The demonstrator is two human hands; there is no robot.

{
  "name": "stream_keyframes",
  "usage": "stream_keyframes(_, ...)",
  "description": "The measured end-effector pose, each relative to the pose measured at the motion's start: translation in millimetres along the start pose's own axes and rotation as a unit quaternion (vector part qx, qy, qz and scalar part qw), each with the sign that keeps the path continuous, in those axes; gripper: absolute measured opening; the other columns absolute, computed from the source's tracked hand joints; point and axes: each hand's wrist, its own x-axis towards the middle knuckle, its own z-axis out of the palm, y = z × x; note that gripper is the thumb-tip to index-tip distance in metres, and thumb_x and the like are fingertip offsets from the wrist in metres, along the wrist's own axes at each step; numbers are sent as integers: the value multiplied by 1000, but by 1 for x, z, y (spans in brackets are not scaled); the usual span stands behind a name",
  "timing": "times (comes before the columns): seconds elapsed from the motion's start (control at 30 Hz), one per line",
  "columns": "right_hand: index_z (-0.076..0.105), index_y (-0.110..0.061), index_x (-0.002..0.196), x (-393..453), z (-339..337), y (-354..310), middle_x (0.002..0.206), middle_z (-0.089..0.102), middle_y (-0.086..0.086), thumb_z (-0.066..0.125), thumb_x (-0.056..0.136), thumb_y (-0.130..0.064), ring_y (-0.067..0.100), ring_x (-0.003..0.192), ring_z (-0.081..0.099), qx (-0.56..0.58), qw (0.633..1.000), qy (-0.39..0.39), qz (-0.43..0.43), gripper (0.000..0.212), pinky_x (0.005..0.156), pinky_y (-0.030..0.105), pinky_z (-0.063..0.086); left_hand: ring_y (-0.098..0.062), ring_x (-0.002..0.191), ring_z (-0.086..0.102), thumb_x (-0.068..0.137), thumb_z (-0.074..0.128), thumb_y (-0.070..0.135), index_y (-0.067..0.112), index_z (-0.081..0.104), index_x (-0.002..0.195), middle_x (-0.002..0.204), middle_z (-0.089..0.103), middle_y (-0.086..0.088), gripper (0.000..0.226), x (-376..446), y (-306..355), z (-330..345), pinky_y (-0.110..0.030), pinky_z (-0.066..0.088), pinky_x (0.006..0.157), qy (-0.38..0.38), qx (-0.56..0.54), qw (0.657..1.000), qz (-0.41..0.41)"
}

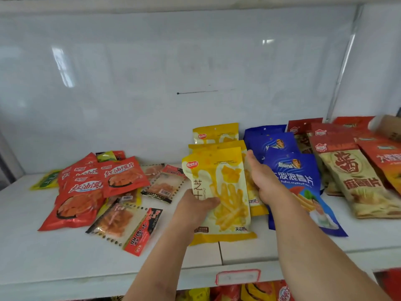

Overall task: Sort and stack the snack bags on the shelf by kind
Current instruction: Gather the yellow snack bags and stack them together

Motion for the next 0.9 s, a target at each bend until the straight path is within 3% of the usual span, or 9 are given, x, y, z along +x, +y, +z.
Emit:
stream_keyframes(0.1,47,-12,142,3,6,-1,134,56,9,23,91,-77,27,116,53,-88,994,-12,-65,86,95,39,40,-21,92,72,77,81,32,22,60,112,103,74,2,42,4,-1,14,-42,59,84,47,20,999,-4)
stream_keyframes(0.17,41,-10,147,5,12,4,141,51,10,19,86,-82,29,127,50,-138,986,-7,-97,97,100,42,39,-19,92,71,73,79,38,23,58,116,104,73,3,50,7,-2,20,-42,59,83,61,35,998,0)
stream_keyframes(0.3,21,-9,156,10,23,20,160,29,12,33,88,-78,33,145,32,-151,982,27,-115,98,113,47,31,-17,95,66,83,77,32,22,49,123,109,68,5,49,12,-1,30,-33,53,75,91,54,994,23)
stream_keyframes(0.4,12,-9,158,18,28,29,163,24,12,42,88,-75,33,147,29,-170,976,40,-129,101,115,45,30,-20,102,64,84,76,33,22,47,128,115,67,4,54,17,-2,33,-36,53,82,95,74,992,28)
stream_keyframes(0.53,17,-10,156,35,31,32,159,33,12,46,89,-72,35,142,37,-173,974,52,-135,96,112,46,37,-18,102,63,85,75,32,23,45,133,119,66,4,57,27,-2,34,-30,50,77,88,83,992,34)
stream_keyframes(0.67,29,-9,150,46,33,33,148,47,12,48,91,-67,35,132,48,-167,976,57,-129,85,105,46,44,-18,106,65,82,77,33,25,47,135,120,68,5,61,43,-1,36,-35,54,86,79,100,991,35)
stream_keyframes(0.9,37,-6,144,60,37,28,140,54,14,51,90,-66,36,127,53,-175,974,74,-124,82,99,42,45,-16,101,66,79,81,31,25,49,129,114,68,5,60,60,1,38,-34,56,82,87,73,993,28)
